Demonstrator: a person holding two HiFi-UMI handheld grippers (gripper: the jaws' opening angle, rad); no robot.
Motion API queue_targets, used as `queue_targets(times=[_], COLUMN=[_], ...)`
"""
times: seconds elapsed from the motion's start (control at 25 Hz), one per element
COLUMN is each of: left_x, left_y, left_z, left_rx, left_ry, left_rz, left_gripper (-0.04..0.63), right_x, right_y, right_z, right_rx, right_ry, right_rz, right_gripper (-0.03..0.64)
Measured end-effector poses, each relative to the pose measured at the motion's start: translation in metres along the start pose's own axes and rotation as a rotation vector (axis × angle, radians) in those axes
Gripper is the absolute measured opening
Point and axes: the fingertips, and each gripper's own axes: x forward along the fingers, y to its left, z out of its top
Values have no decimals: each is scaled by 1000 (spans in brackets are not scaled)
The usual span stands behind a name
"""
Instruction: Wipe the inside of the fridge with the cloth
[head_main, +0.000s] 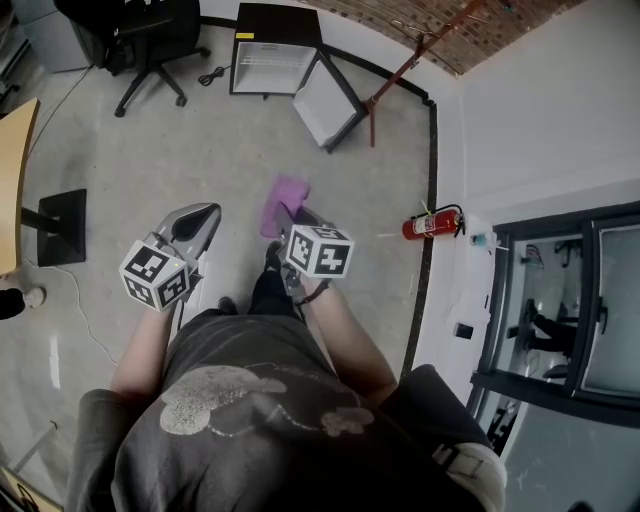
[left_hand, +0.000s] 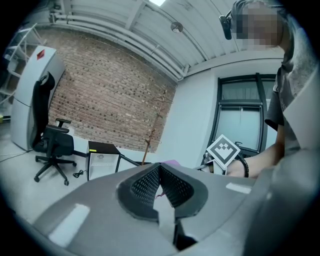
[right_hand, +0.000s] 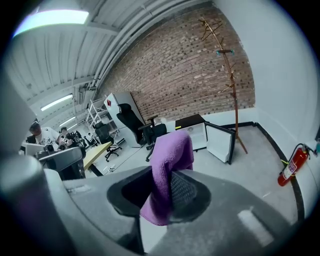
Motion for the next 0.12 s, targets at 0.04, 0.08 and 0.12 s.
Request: queue_targets(times=[0.04,0.08,0.12], left_x=[-2,-4,-6], left_y=[-1,-2,-3], left_z=[-1,-2,-3], left_rx=[-1,-1,-1], left_ry=[0,1,1], left_rz=[0,-1,-1], left_gripper=[17,17,18], right_x=[0,0,-1], right_y=[2,5,7], right_z=[-1,-3,-4], right_rx=[-2,-5,-7], right_ry=[1,2,3], right_rz=[3,7,11], right_gripper=[72,72,72])
